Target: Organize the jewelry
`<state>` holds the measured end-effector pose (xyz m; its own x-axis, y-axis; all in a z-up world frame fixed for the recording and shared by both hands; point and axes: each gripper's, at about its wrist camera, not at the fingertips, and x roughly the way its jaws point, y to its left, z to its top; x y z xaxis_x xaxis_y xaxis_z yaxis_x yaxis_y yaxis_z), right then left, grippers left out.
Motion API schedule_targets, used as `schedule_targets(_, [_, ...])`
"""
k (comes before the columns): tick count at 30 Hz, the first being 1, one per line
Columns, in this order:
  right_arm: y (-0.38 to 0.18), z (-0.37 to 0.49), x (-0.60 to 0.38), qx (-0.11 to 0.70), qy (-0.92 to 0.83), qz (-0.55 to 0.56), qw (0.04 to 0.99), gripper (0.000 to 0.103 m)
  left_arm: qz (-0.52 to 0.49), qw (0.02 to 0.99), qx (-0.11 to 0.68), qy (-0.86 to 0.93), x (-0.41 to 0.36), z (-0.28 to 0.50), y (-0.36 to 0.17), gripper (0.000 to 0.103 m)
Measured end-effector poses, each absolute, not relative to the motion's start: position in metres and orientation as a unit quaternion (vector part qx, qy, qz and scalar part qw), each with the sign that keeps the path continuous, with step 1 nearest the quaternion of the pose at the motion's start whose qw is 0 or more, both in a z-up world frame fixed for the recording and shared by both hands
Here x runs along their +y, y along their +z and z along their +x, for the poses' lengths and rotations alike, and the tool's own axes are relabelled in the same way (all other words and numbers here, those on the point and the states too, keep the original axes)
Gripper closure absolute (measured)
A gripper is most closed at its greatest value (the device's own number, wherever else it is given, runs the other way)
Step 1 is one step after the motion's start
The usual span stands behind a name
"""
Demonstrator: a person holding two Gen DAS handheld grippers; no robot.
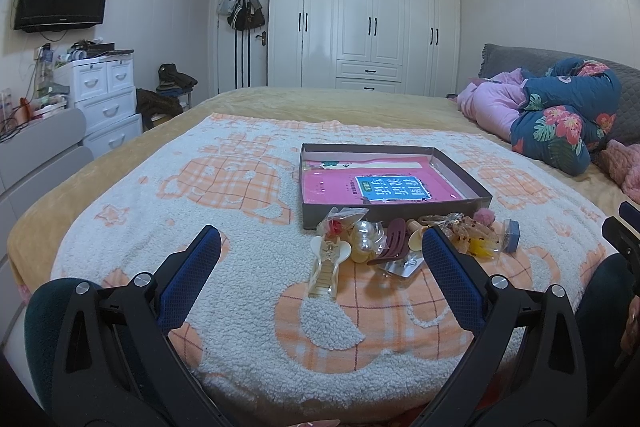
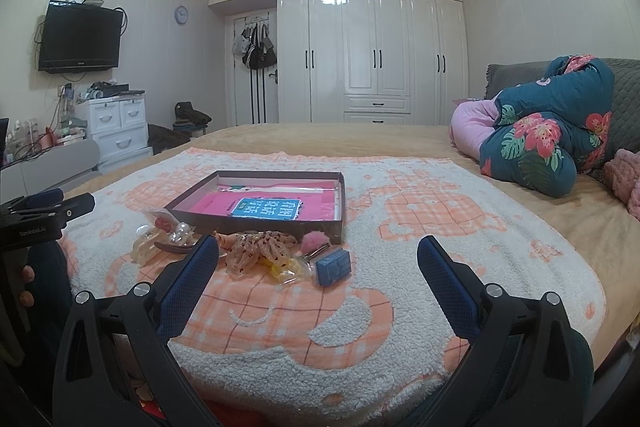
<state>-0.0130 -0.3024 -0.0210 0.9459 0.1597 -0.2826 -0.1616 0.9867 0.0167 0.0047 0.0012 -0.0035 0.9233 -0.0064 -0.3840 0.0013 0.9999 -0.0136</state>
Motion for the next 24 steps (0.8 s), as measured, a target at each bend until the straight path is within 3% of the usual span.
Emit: schedule_targets(24, [-0.020,0.073,-0.239,0.236,0.183,-0.057,0.953,0.006,-0.058,0.956,0.286,0.021,0.049,0.064,-0.018,0.011])
